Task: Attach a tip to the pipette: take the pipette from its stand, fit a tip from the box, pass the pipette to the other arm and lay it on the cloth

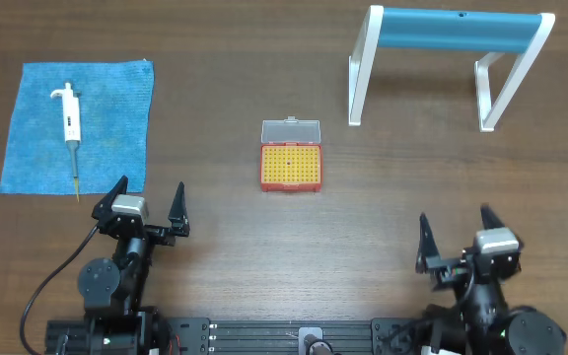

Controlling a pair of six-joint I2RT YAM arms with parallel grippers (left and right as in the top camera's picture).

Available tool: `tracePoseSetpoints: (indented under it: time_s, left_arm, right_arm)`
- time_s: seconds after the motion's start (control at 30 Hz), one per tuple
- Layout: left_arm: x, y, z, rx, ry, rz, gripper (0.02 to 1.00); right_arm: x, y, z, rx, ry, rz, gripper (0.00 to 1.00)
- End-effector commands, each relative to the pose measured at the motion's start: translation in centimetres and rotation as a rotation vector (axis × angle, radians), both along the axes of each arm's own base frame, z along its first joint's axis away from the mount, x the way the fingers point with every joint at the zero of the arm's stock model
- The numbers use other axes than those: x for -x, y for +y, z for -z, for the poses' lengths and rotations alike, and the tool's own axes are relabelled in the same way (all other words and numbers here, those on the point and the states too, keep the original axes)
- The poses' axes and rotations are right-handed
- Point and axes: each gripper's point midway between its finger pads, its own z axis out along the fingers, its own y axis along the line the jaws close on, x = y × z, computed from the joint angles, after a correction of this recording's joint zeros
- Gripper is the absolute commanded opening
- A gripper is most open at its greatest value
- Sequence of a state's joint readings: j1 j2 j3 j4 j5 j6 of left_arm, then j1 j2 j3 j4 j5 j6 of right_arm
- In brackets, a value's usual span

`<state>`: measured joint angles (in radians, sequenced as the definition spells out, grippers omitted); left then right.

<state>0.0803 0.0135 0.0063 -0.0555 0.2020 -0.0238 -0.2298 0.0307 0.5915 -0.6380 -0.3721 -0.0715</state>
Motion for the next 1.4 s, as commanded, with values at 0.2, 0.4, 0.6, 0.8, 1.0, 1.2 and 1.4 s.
tracePoseSetpoints:
  time_s: [0.2, 0.4, 0.6, 0.8, 1.0, 1.2, 1.4]
  left_arm:
    - [0.0, 0.1, 0.0, -0.01, -0.001, -0.007, 0.985]
    - [0.0, 0.1, 0.0, -0.01, -0.001, -0.007, 0.985]
    - [0.0, 0.1, 0.0, -0.01, -0.001, -0.007, 0.985]
    - [0.0, 0.1, 0.0, -0.01, -0.001, -0.007, 0.982]
    - [0.0, 0.1, 0.0, -0.01, -0.001, -0.007, 0.985]
    - [0.0, 0.1, 0.0, -0.01, -0.001, -0.007, 0.982]
    - [0.0, 0.1, 0.0, -0.01, -0.001, -0.007, 0.985]
  right_arm:
    - [-6.6, -1.5, 7.1, 0.022, -0.184, 0.14, 0.844]
    - [-6.9, -0.9, 10.8, 0.037, -0.054, 0.102, 0.847]
    - [-6.8, -0.5, 12.8, 0.046, 0.025, 0.069, 0.847]
    - [-6.8, -0.7, 12.8, 0.042, 0.025, 0.07, 0.847]
    - [-6.8, -0.8, 12.8, 0.042, 0.025, 0.072, 0.847]
    - [-6.8, -1.2, 12.8, 0.042, 0.026, 0.089, 0.849]
    - [-6.8, -1.4, 12.8, 0.042, 0.026, 0.097, 0.847]
